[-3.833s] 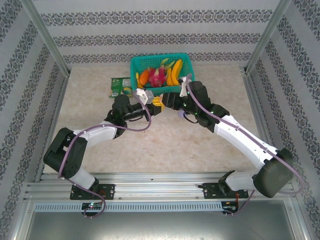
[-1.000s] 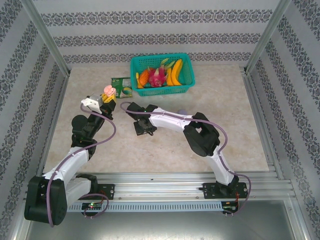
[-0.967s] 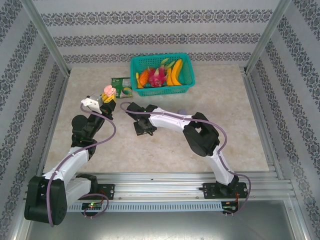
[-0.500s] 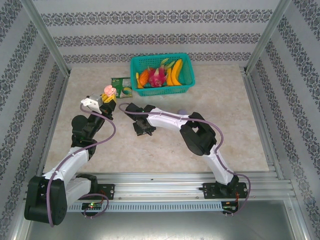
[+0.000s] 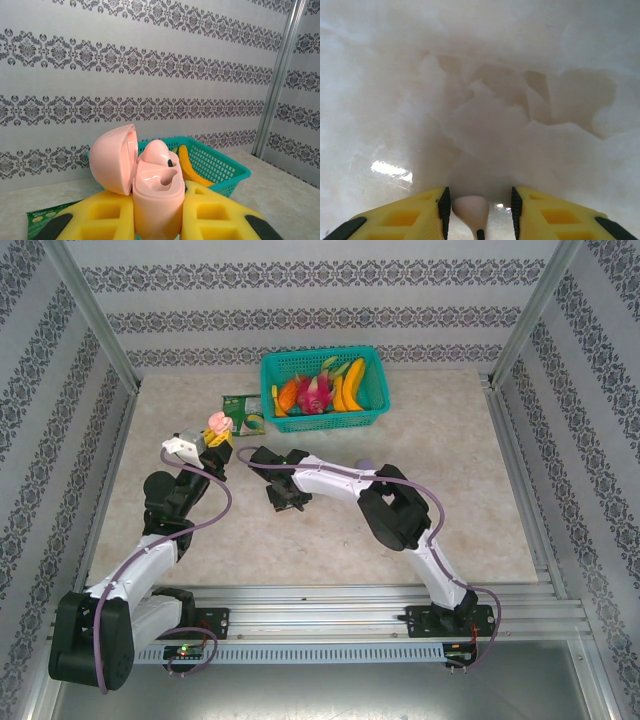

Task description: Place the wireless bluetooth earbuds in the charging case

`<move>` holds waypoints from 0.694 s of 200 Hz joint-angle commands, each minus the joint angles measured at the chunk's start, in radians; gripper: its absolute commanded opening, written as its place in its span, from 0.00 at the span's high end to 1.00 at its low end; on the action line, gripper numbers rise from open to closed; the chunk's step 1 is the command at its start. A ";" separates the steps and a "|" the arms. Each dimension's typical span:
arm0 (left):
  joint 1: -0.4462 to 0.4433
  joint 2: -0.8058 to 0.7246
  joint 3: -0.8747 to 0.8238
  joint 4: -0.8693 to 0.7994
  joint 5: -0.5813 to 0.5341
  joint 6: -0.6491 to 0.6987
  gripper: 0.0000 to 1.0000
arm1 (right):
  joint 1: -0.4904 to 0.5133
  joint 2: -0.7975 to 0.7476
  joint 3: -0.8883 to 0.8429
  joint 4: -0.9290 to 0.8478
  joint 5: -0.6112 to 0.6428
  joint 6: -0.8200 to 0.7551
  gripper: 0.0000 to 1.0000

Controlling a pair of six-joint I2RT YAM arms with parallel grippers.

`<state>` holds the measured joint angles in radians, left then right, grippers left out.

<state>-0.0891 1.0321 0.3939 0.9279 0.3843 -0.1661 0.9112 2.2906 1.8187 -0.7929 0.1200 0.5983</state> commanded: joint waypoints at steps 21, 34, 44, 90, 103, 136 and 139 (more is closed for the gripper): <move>0.016 -0.021 -0.010 0.062 0.006 -0.019 1.00 | 0.015 0.045 0.036 -0.040 0.023 -0.002 0.63; 0.015 -0.022 -0.010 0.062 0.004 -0.019 1.00 | 0.018 0.048 0.037 -0.046 0.026 0.000 0.64; 0.016 -0.021 -0.010 0.063 0.004 -0.019 1.00 | 0.020 0.049 0.042 -0.054 0.029 0.000 0.65; 0.017 -0.021 -0.010 0.065 0.005 -0.019 1.00 | 0.030 0.053 0.039 -0.072 0.039 0.004 0.69; 0.016 -0.021 -0.010 0.065 0.005 -0.021 1.00 | 0.031 0.052 0.034 -0.072 0.039 0.006 0.73; 0.017 -0.027 -0.011 0.061 0.007 -0.024 1.00 | 0.031 0.020 0.002 -0.055 0.051 0.013 0.77; 0.016 -0.027 -0.010 0.061 0.007 -0.024 1.00 | 0.031 0.016 -0.001 -0.053 0.054 0.014 0.77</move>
<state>-0.0891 1.0313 0.3882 0.9283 0.3840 -0.1669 0.9321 2.3096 1.8500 -0.8131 0.1493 0.5999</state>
